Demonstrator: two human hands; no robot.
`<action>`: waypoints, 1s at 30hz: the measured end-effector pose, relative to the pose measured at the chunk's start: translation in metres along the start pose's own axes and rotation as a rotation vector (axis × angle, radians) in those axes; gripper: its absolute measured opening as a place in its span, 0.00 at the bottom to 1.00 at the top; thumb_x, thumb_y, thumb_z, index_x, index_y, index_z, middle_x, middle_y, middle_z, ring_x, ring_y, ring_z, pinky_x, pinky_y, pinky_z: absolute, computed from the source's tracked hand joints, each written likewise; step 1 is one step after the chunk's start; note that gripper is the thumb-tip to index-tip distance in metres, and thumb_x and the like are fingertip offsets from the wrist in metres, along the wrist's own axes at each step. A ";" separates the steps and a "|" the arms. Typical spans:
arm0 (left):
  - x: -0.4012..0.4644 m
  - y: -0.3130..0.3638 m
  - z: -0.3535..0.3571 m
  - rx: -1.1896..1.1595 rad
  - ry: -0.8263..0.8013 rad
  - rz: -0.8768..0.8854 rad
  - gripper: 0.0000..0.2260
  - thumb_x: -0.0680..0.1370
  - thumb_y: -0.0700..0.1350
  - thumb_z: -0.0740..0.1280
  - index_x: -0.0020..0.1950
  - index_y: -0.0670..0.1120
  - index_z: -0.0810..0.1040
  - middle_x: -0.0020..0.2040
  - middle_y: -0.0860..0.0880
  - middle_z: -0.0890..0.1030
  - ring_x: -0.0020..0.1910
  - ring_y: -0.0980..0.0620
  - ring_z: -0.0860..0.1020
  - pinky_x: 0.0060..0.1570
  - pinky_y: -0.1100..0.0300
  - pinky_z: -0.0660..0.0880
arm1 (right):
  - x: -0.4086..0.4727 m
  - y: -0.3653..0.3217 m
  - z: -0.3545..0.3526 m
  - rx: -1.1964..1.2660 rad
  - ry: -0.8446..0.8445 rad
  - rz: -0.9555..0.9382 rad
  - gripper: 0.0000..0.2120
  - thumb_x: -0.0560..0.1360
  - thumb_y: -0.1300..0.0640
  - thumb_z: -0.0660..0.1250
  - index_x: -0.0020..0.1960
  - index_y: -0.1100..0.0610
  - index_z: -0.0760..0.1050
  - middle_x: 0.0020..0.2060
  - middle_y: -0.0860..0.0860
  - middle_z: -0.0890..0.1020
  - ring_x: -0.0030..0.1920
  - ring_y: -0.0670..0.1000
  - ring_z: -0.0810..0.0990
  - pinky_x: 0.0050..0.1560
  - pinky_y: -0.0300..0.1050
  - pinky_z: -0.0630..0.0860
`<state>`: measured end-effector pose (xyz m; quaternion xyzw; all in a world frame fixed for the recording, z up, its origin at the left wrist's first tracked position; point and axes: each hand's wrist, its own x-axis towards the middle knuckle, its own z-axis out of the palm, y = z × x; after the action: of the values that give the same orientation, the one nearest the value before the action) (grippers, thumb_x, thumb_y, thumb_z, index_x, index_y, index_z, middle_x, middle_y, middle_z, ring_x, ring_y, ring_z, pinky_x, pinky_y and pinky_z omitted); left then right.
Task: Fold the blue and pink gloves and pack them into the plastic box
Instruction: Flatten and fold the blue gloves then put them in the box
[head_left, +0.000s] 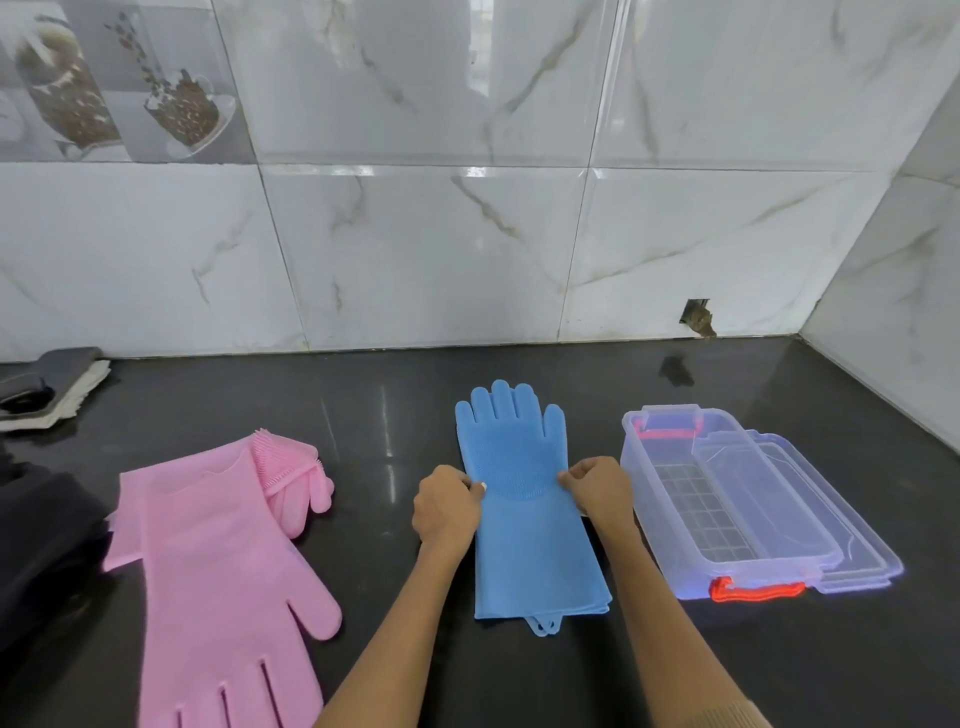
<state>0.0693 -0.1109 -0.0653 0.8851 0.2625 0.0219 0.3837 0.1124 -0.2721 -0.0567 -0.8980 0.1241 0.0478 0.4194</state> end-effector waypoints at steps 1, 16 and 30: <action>0.001 0.000 -0.001 -0.023 -0.022 -0.011 0.08 0.77 0.47 0.68 0.45 0.43 0.81 0.42 0.47 0.82 0.40 0.46 0.82 0.42 0.53 0.81 | 0.001 0.003 -0.001 0.048 -0.017 0.001 0.11 0.76 0.58 0.68 0.52 0.65 0.81 0.48 0.59 0.83 0.44 0.56 0.81 0.57 0.50 0.78; 0.005 -0.026 -0.034 -0.009 -0.140 -0.120 0.08 0.78 0.44 0.62 0.47 0.40 0.74 0.47 0.42 0.81 0.40 0.44 0.81 0.45 0.53 0.81 | -0.016 -0.005 0.016 0.277 -0.140 0.060 0.11 0.67 0.60 0.77 0.48 0.64 0.82 0.47 0.57 0.84 0.44 0.53 0.83 0.50 0.46 0.81; -0.011 -0.043 -0.036 0.068 0.119 0.102 0.12 0.78 0.49 0.67 0.37 0.44 0.72 0.35 0.49 0.76 0.34 0.52 0.75 0.37 0.59 0.72 | -0.029 -0.004 0.028 -0.055 -0.077 -0.111 0.06 0.73 0.56 0.71 0.41 0.57 0.76 0.44 0.55 0.83 0.35 0.44 0.75 0.43 0.39 0.72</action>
<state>0.0318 -0.0681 -0.0674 0.9070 0.2399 0.0852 0.3354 0.0856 -0.2431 -0.0662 -0.9121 0.0567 0.0624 0.4012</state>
